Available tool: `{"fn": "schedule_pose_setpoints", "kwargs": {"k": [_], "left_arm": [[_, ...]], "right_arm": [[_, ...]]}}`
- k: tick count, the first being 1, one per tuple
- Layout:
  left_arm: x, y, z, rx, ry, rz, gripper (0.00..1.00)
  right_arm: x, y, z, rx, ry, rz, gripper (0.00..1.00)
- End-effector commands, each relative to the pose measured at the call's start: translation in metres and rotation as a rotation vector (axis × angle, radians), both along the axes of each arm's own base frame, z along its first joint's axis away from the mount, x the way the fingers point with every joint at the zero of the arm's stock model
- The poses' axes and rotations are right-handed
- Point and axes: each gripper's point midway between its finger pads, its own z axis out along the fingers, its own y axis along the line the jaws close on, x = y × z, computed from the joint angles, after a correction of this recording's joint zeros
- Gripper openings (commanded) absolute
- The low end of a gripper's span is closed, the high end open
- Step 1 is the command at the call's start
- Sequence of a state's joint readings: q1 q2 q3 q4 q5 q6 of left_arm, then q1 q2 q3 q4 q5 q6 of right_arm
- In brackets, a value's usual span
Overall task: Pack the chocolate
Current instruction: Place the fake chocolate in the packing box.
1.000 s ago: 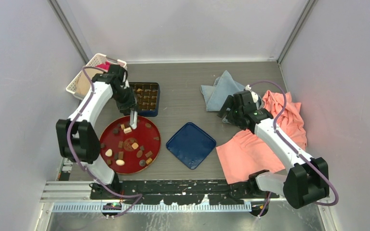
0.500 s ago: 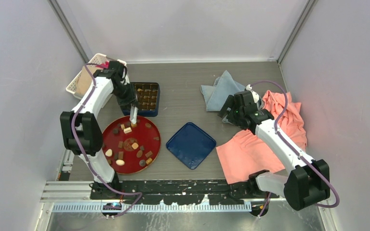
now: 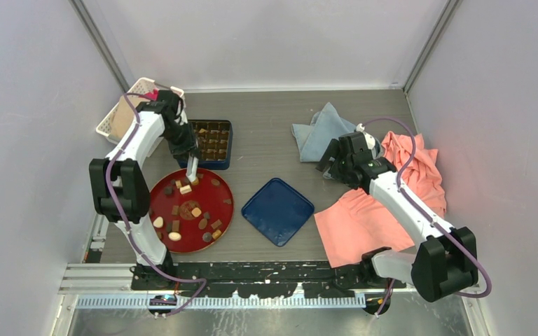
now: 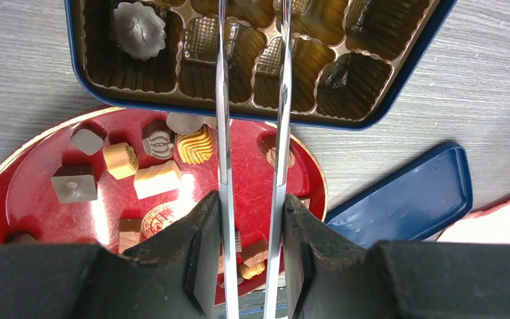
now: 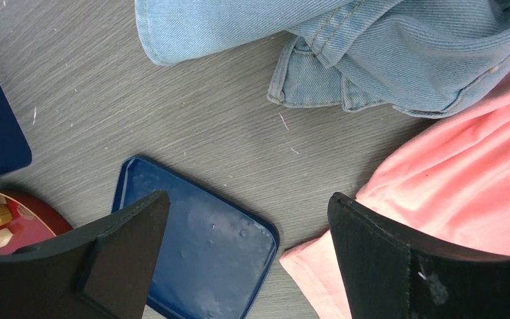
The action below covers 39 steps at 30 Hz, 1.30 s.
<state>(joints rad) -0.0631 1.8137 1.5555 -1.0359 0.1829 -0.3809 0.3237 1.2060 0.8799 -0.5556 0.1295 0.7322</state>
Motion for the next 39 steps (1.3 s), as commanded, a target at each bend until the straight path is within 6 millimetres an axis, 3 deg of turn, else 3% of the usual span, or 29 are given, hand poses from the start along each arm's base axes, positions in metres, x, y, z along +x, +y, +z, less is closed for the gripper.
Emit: {"fn": "schedule_pose_setpoints", "kwargs": {"k": [1, 6, 13, 18, 27, 30, 34, 39], "left_arm": [[0.015, 0.005, 0.020, 0.011, -0.082, -0.006, 0.16], [0.014, 0.006, 0.022, 0.015, -0.087, -0.005, 0.28], [0.015, 0.008, 0.027, 0.024, -0.097, -0.005, 0.31], [0.016, 0.011, 0.033, 0.041, -0.112, -0.012, 0.40], [0.015, 0.013, 0.038, 0.051, -0.119, -0.019, 0.40], [0.013, 0.013, 0.043, 0.049, -0.126, -0.018, 0.33], [0.005, 0.008, 0.058, 0.020, -0.156, -0.029, 0.16], [-0.034, 0.001, 0.070, 0.032, -0.155, -0.080, 0.05]], "right_arm": [[0.012, 0.002, 0.011, -0.003, -0.044, 0.004, 0.95], [0.012, 0.002, 0.011, -0.004, -0.043, 0.004, 0.95], [0.010, 0.002, 0.010, -0.005, -0.041, 0.002, 0.95], [0.010, 0.001, 0.011, -0.006, -0.044, 0.002, 0.95], [0.010, 0.001, 0.011, -0.006, -0.043, -0.002, 0.95], [0.009, 0.000, 0.011, -0.009, -0.044, -0.001, 0.95], [0.009, 0.000, 0.012, -0.008, -0.043, -0.003, 0.95], [0.010, 0.001, 0.012, -0.004, -0.044, -0.004, 0.95]]}}
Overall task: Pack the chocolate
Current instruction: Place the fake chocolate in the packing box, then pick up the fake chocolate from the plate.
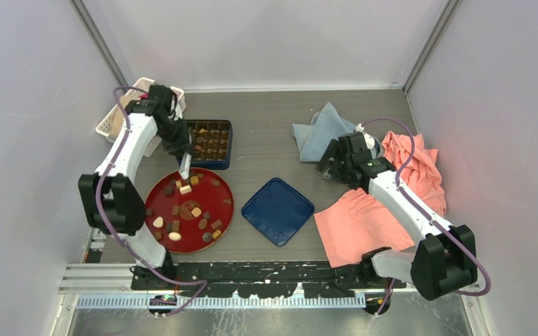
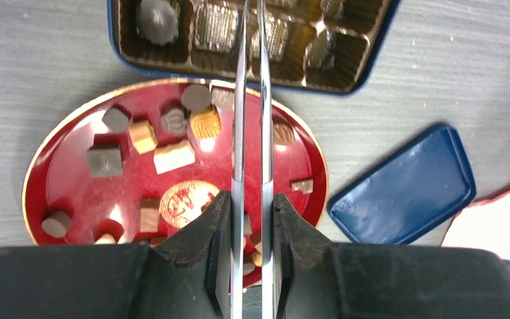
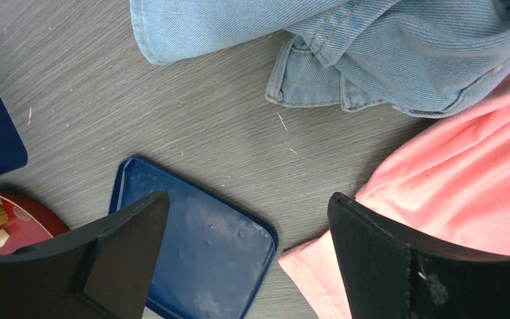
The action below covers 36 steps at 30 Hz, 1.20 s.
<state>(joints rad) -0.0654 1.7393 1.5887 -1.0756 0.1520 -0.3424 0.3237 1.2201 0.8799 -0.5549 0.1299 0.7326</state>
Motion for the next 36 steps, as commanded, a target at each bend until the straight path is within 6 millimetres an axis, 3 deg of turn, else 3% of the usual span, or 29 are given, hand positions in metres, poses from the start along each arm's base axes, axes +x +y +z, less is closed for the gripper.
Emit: {"fn": "schedule_pose_setpoints", "kwargs": {"k": [1, 7, 10, 15, 23, 36], "left_arm": [[-0.044, -0.008, 0.038, 0.006, -0.061, -0.068, 0.04], [-0.134, -0.025, 0.022, 0.066, 0.073, -0.134, 0.05], [-0.179, -0.045, 0.016, 0.024, 0.118, -0.140, 0.08], [-0.224, -0.049, 0.000, 0.040, 0.161, -0.085, 0.10], [-0.250, -0.038, -0.019, 0.163, 0.223, -0.046, 0.16], [-0.239, -0.054, -0.027, 0.169, 0.224, -0.071, 0.34]], "right_arm": [[0.010, 0.001, 0.016, 0.001, -0.057, -0.004, 0.95], [0.013, 0.003, 0.016, 0.004, -0.050, 0.000, 0.95], [0.014, 0.004, 0.017, 0.004, -0.050, 0.001, 0.95], [0.015, 0.005, 0.017, 0.006, -0.045, 0.003, 0.94], [0.015, 0.008, 0.017, 0.009, -0.037, 0.018, 0.94], [0.010, 0.004, 0.010, -0.006, -0.025, 0.019, 0.94]]}}
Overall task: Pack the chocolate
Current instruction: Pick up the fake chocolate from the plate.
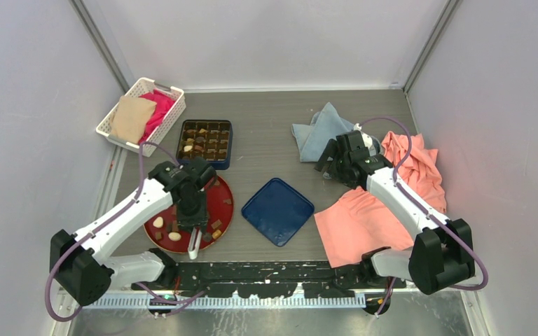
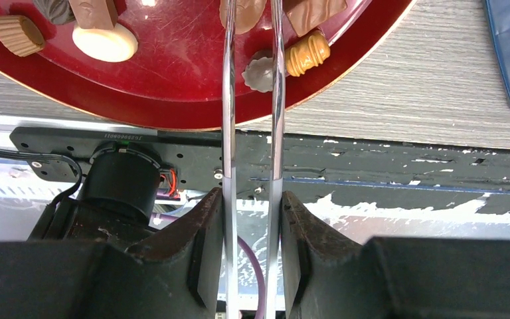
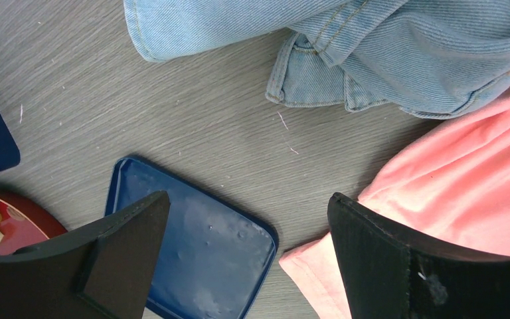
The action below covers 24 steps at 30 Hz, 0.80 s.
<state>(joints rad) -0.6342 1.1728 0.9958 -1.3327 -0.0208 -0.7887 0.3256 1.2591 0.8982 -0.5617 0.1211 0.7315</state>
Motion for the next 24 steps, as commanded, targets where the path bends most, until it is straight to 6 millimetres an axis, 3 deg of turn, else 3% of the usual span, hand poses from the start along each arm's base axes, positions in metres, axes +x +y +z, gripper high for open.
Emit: {"fn": "schedule_pose_setpoints", "kwargs": {"k": [1, 24], "left_arm": [[0.009, -0.005, 0.003, -0.007, -0.038, 0.018, 0.34], [0.006, -0.012, -0.018, -0.021, -0.015, 0.049, 0.40]], "right_arm": [[0.008, 0.002, 0.015, -0.002, -0.051, 0.012, 0.94], [0.013, 0.006, 0.005, 0.001, -0.030, 0.027, 0.94]]}}
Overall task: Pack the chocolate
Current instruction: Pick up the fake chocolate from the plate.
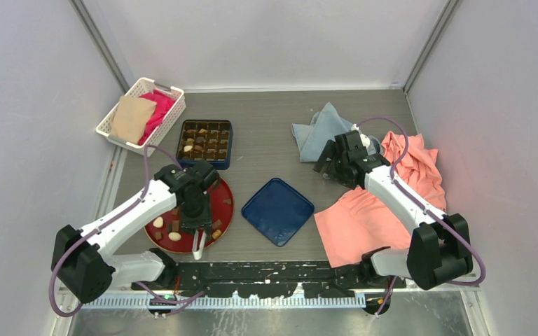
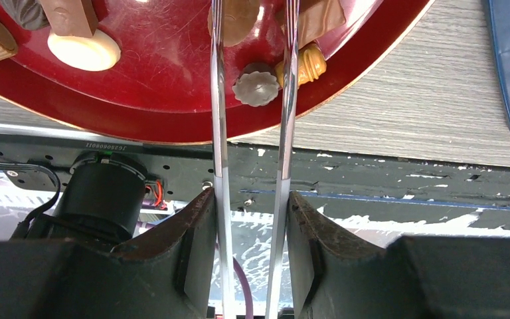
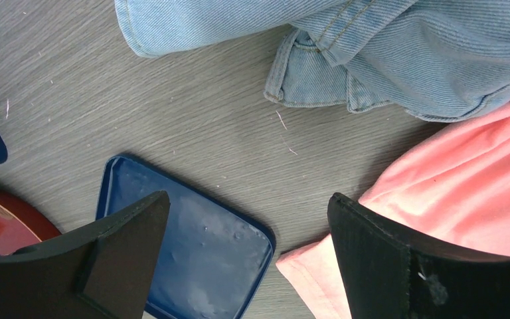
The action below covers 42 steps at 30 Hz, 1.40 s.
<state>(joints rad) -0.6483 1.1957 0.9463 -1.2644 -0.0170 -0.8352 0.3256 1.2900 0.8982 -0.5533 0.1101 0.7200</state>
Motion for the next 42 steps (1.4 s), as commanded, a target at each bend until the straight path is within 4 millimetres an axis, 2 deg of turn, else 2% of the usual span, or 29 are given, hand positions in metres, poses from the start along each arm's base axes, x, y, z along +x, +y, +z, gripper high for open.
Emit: {"fn": "schedule_pose_setpoints", "kwargs": {"k": [1, 9, 18, 21, 23, 24, 27, 29, 32, 37, 40, 42], "left_arm": [[0.004, -0.005, -0.004, -0.017, -0.020, 0.016, 0.41], [0.008, -0.010, -0.011, -0.016, -0.001, -0.009, 0.40], [0.007, -0.015, -0.013, -0.030, 0.023, -0.019, 0.30], [0.008, -0.015, -0.013, -0.027, 0.023, -0.020, 0.22], [0.012, -0.015, -0.010, -0.022, 0.011, -0.024, 0.11], [0.012, -0.015, -0.006, -0.023, 0.009, -0.028, 0.01], [0.023, -0.004, 0.009, 0.018, -0.050, -0.042, 0.00], [0.035, 0.001, 0.021, 0.000, -0.081, -0.033, 0.00], [0.063, 0.006, 0.041, -0.057, -0.140, -0.004, 0.00], [0.135, 0.025, 0.076, -0.100, -0.322, 0.092, 0.00], [0.175, 0.027, 0.087, -0.177, -0.400, 0.133, 0.00], [0.193, 0.031, 0.083, -0.175, -0.401, 0.140, 0.00]], "right_arm": [[0.012, 0.004, 0.013, 0.007, -0.052, 0.011, 0.94], [0.013, 0.006, 0.011, 0.014, -0.048, 0.009, 0.94], [0.012, 0.005, 0.008, 0.013, -0.043, 0.004, 0.94], [0.012, 0.005, 0.008, 0.012, -0.043, 0.002, 0.94], [0.012, 0.005, 0.008, 0.013, -0.042, 0.002, 0.94], [0.012, 0.005, 0.008, 0.013, -0.043, 0.001, 0.94], [0.012, 0.004, 0.008, 0.011, -0.046, -0.003, 0.94], [0.012, 0.004, 0.008, 0.013, -0.049, -0.005, 0.94], [0.012, 0.003, 0.010, 0.012, -0.057, -0.012, 0.94], [0.014, 0.004, 0.018, 0.045, -0.086, -0.046, 0.95], [0.015, 0.006, 0.027, 0.067, -0.110, -0.047, 0.95], [0.013, 0.003, 0.032, 0.055, -0.122, -0.044, 0.95]]}}
